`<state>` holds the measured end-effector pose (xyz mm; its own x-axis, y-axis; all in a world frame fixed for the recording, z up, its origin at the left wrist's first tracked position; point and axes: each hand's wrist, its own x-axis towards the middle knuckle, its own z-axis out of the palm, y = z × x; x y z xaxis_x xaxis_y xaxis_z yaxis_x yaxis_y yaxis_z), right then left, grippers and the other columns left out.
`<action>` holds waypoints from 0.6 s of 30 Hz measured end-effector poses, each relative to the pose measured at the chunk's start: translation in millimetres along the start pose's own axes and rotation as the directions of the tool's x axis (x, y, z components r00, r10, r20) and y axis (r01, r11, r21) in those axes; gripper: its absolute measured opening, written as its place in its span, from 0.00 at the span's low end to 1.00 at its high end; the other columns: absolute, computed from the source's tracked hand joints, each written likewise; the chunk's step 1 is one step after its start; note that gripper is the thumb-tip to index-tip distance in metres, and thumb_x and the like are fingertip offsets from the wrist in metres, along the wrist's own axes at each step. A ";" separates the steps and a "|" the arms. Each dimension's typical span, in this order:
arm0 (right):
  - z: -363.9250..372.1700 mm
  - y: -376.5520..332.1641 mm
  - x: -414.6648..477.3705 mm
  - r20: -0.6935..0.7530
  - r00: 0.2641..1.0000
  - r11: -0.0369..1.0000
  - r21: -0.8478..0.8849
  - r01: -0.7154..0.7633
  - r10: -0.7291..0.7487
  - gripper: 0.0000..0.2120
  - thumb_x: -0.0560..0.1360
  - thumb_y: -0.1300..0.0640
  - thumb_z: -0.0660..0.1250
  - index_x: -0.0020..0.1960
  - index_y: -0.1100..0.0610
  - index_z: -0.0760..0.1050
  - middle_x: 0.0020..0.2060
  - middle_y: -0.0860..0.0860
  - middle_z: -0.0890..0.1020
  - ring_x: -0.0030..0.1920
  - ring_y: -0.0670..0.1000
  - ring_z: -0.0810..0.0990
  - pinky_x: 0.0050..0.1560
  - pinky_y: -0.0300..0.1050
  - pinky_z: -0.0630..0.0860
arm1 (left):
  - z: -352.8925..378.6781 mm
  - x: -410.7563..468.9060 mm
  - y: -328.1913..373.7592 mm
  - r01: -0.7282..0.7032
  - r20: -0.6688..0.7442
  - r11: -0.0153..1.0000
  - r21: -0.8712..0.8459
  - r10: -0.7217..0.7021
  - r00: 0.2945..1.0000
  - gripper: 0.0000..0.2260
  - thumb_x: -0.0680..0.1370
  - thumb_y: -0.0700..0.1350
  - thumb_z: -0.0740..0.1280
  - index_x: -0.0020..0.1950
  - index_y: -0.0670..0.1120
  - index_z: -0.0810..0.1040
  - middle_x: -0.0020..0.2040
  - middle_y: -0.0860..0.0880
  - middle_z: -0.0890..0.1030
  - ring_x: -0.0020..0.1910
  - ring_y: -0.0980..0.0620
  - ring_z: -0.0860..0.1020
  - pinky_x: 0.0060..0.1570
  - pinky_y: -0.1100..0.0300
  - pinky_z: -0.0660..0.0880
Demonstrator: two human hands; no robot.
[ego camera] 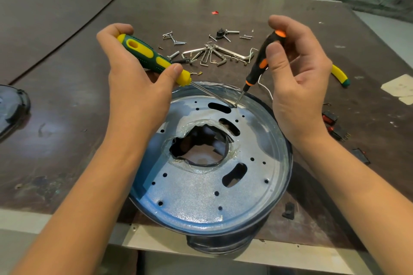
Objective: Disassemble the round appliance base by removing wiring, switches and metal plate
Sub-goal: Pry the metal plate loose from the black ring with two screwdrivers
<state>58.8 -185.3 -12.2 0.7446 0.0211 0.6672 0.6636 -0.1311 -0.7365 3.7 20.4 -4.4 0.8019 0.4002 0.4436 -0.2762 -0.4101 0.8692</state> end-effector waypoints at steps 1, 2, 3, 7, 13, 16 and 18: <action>0.2 0.2 -0.6 0.015 1.000 1.000 0.021 -0.009 0.009 0.14 0.84 0.66 0.60 0.69 0.63 0.72 0.54 0.59 0.78 0.52 0.60 0.80 0.55 0.55 0.80 | 0.0 -0.2 0.3 0.000 -0.001 1.000 0.002 0.000 1.000 0.27 0.75 0.39 0.75 0.62 0.51 0.59 0.47 0.56 0.71 0.48 0.46 0.82 0.52 0.49 0.82; 0.4 0.3 -0.8 0.022 1.000 0.999 0.047 -0.023 0.022 0.14 0.84 0.66 0.58 0.69 0.62 0.71 0.54 0.60 0.78 0.53 0.65 0.79 0.57 0.59 0.80 | 0.1 -0.3 0.5 0.002 -0.003 1.000 0.002 -0.002 1.000 0.27 0.75 0.39 0.75 0.62 0.51 0.59 0.47 0.56 0.71 0.47 0.47 0.82 0.51 0.49 0.82; 0.5 0.3 -0.5 0.020 0.999 0.997 0.067 -0.037 0.035 0.14 0.84 0.66 0.58 0.69 0.63 0.71 0.54 0.60 0.78 0.53 0.65 0.79 0.57 0.59 0.79 | 0.2 -0.6 0.7 0.002 -0.005 1.000 0.003 -0.002 1.000 0.27 0.75 0.39 0.74 0.62 0.51 0.59 0.46 0.57 0.71 0.47 0.47 0.82 0.51 0.49 0.82; -0.4 -1.3 1.0 -0.020 1.000 1.000 0.009 -0.009 0.009 0.13 0.82 0.65 0.67 0.65 0.66 0.74 0.50 0.58 0.76 0.48 0.45 0.75 0.52 0.40 0.74 | 0.3 -0.5 0.8 0.007 -0.006 1.000 0.007 -0.007 1.000 0.27 0.75 0.39 0.74 0.62 0.51 0.59 0.45 0.56 0.71 0.47 0.45 0.82 0.52 0.47 0.82; 0.2 0.1 0.1 0.019 1.000 0.998 0.056 -0.024 0.023 0.15 0.84 0.67 0.59 0.70 0.64 0.71 0.56 0.63 0.79 0.54 0.60 0.80 0.57 0.54 0.80 | 0.1 -0.1 1.4 0.012 0.001 1.000 0.016 -0.012 1.000 0.27 0.75 0.39 0.74 0.62 0.51 0.59 0.46 0.54 0.72 0.47 0.47 0.82 0.52 0.48 0.81; 0.4 -2.1 0.9 0.000 1.000 0.999 0.040 -0.024 0.024 0.14 0.82 0.65 0.66 0.67 0.65 0.74 0.52 0.63 0.76 0.50 0.49 0.77 0.53 0.41 0.76 | 0.2 -0.5 2.2 0.012 0.002 1.000 0.015 -0.012 1.000 0.27 0.75 0.39 0.74 0.63 0.51 0.59 0.46 0.55 0.72 0.47 0.47 0.82 0.53 0.48 0.81; -0.2 -1.7 0.9 -0.001 1.000 1.000 0.021 0.002 -0.002 0.15 0.81 0.66 0.69 0.67 0.65 0.74 0.51 0.60 0.77 0.49 0.45 0.76 0.53 0.40 0.75 | 0.2 -1.0 2.9 0.015 0.000 1.000 0.014 -0.015 1.000 0.27 0.75 0.39 0.74 0.63 0.51 0.59 0.46 0.56 0.71 0.47 0.47 0.82 0.52 0.48 0.81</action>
<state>58.3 -185.2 -10.3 0.7430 0.0199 0.6690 0.6666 -0.1102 -0.7372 2.2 18.6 -2.4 0.8060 0.4061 0.4306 -0.2568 -0.4155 0.8726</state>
